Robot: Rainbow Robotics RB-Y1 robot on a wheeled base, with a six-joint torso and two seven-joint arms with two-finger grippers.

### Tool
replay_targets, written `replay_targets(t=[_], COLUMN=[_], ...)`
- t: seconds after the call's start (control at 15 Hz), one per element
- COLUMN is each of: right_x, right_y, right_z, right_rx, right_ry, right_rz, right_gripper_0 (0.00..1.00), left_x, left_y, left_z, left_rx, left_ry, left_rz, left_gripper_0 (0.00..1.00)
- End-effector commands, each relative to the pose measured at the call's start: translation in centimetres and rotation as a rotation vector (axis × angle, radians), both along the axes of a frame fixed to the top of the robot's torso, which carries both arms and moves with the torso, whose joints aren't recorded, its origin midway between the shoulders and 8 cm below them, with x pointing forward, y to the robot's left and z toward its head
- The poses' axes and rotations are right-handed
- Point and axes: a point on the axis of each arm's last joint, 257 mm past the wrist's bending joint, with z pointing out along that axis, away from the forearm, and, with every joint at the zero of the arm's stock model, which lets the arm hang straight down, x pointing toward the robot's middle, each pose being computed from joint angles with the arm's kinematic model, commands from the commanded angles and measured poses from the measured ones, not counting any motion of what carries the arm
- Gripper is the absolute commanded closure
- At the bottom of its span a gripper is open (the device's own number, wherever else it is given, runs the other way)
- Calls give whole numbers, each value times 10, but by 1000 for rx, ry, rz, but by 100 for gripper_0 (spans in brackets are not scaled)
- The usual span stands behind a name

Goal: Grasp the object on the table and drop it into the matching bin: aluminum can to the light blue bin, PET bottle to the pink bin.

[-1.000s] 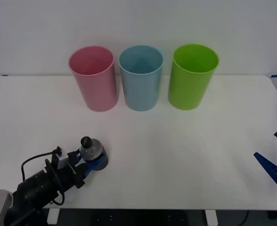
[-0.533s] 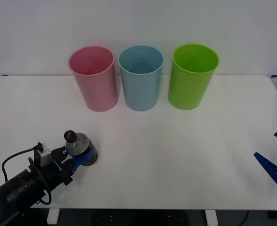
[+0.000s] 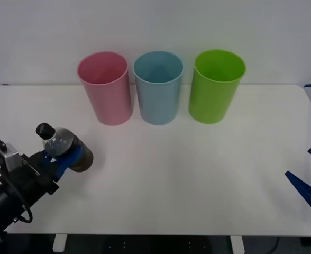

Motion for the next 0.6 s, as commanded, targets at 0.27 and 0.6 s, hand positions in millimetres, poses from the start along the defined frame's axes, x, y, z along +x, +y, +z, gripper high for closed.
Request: replay_targets(t=[0.27, 0.6], right_x=[0, 0], right_y=[0, 0], right_z=[0, 0], right_rx=[0, 0], right_ry=[0, 0], right_rz=[0, 0], right_gripper_0=[0, 0], left_x=[4, 32], left_y=[16, 36], left_z=[60, 110], left_rx=[-88, -86], left_ry=[-20, -92], left_rz=[22, 72], left_gripper_0=[100, 100])
